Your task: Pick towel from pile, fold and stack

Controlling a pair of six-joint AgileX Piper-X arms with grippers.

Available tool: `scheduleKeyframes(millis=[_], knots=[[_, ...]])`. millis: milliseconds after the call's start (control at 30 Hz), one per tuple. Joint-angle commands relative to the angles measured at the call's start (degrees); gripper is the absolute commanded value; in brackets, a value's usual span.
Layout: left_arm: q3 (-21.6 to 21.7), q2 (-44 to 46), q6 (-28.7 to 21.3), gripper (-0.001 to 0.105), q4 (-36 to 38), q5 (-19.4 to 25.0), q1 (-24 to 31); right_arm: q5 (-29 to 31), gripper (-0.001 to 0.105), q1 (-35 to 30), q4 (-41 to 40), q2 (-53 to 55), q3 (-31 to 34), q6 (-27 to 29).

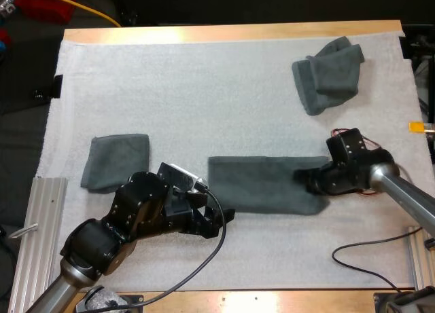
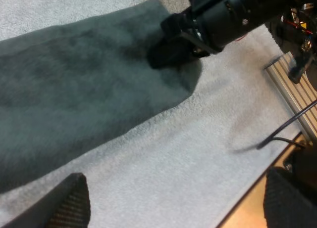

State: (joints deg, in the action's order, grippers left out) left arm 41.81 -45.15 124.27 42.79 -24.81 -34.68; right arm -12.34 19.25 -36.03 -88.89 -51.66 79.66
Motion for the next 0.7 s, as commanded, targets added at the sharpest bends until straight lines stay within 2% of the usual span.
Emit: scheduleKeyframes(millis=[0,167,267,367,533,600,667], knots=[[0.4,0.5,0.2,0.070,-0.2,-1.0,-0.2,4.0,0.002,-0.2,-3.0,1.0,0.3,1.5],[0.4,0.5,0.2,0.070,-0.2,-4.5,-0.2,13.8,0.002,-0.3,-9.0,5.5,-0.4,6.5],[0.4,0.5,0.2,0.070,-0.2,-5.6,-0.2,16.7,0.002,-0.3,-13.4,6.7,-2.9,11.6],[0.4,0.5,0.2,0.070,-0.2,-5.9,-0.2,20.3,0.002,-0.3,-17.7,6.8,-6.1,14.1],[0.4,0.5,0.2,0.070,-0.2,-5.8,-0.2,19.4,0.002,-0.2,-21.1,6.8,-9.5,13.8],[0.4,0.5,0.2,0.070,-0.2,-5.8,-0.2,16.2,0.002,-0.2,-21.3,6.8,-10.2,12.1],[0.4,0.5,0.2,0.070,-0.2,-5.8,-0.2,9.0,0.002,-0.1,-20.9,6.8,-10.4,9.1]])
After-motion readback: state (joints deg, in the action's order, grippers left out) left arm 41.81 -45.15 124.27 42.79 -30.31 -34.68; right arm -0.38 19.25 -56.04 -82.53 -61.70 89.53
